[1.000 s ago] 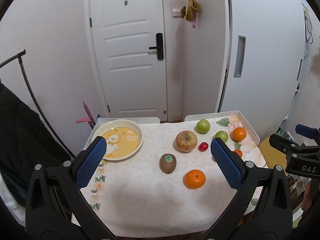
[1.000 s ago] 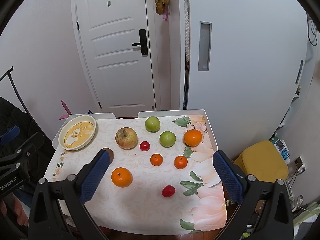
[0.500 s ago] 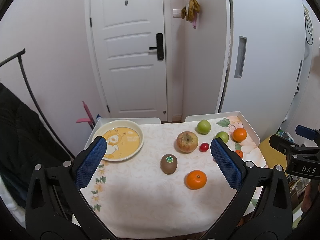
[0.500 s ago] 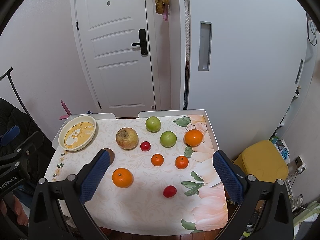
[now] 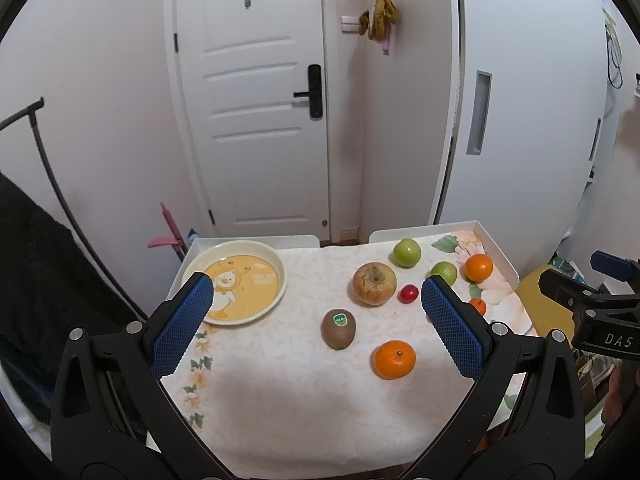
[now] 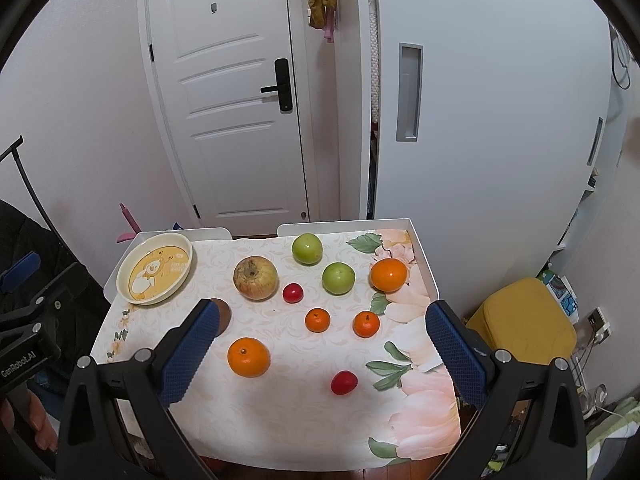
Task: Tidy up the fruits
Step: 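Grasp the large orange with the left gripper while the right gripper grasps the red tomato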
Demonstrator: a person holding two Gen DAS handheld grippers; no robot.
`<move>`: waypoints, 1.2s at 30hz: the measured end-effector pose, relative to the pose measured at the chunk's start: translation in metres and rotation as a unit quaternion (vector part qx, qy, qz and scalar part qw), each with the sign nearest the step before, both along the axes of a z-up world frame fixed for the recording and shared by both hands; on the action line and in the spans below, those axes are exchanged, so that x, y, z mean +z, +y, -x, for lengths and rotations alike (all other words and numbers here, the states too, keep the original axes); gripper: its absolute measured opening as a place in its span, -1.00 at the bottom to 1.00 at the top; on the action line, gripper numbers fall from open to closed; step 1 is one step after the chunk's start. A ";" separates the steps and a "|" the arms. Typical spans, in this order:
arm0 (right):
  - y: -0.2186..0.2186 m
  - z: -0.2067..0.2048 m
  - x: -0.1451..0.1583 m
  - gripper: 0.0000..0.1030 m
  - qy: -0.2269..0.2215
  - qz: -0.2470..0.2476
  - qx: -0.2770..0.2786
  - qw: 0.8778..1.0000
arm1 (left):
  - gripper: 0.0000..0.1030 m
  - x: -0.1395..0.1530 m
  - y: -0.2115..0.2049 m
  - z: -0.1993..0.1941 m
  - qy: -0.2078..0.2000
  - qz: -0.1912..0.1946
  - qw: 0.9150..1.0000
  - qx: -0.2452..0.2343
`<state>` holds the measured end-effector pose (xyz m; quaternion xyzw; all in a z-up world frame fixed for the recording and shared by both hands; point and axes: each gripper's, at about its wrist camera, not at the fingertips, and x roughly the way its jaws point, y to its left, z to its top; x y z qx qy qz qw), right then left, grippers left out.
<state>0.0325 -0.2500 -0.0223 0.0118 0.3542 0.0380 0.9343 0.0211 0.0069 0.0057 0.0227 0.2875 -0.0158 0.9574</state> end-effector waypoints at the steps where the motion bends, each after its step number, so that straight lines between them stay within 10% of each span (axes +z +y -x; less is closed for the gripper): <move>1: 0.000 0.000 0.000 0.99 0.002 -0.001 -0.002 1.000 | 1.00 0.000 0.002 -0.003 0.005 0.001 1.000 -0.002; 16: -0.021 -0.007 -0.043 1.00 0.040 -0.003 -0.028 0.999 | 1.00 -0.059 -0.007 -0.026 0.058 0.007 0.998 -0.030; 36: -0.039 -0.024 -0.162 0.94 0.082 0.016 0.129 0.988 | 1.00 -0.180 -0.071 -0.040 0.089 -0.015 0.995 -0.038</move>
